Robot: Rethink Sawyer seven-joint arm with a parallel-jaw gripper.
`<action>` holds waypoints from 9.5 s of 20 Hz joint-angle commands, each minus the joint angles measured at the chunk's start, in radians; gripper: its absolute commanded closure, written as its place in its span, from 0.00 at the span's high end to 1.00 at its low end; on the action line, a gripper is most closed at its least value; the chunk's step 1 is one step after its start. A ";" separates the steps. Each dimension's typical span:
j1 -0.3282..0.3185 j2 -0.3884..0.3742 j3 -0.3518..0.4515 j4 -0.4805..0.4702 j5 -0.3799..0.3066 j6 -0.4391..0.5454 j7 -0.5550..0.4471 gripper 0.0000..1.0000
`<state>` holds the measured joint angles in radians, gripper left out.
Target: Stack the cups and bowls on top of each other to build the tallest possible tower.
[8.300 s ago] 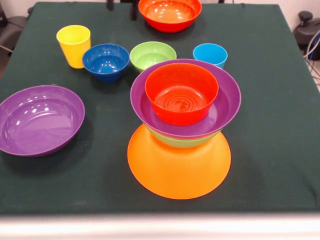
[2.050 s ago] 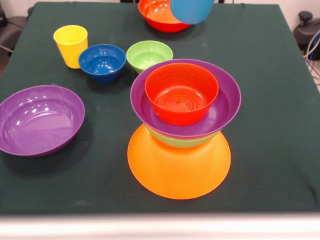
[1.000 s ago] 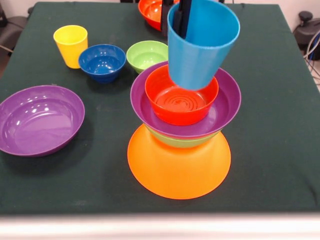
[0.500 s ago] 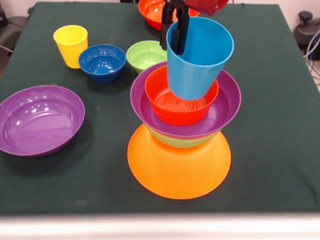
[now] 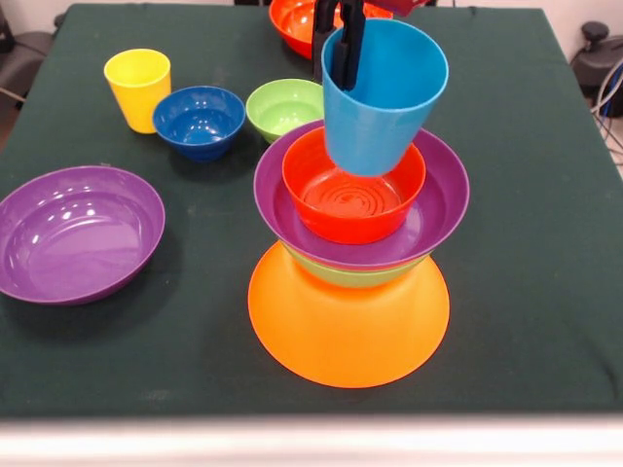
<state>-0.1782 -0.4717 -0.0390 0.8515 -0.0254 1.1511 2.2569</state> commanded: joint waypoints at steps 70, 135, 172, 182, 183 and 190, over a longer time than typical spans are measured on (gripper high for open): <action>-0.008 -0.076 0.110 0.474 -0.064 -0.450 -0.022 0.00; -0.027 -0.007 0.133 0.513 -0.081 -0.577 -0.068 1.00; -0.119 -0.227 0.154 0.621 -0.021 -0.331 -0.143 1.00; -0.186 -0.291 0.182 0.771 -0.035 -0.411 -0.136 1.00; -0.194 -0.294 0.186 0.787 -0.036 -0.422 -0.136 1.00; -0.242 -0.319 0.197 0.933 -0.053 -0.534 -0.114 1.00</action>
<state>-0.4004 -0.7979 0.0374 1.5934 -0.0364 0.7147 2.2569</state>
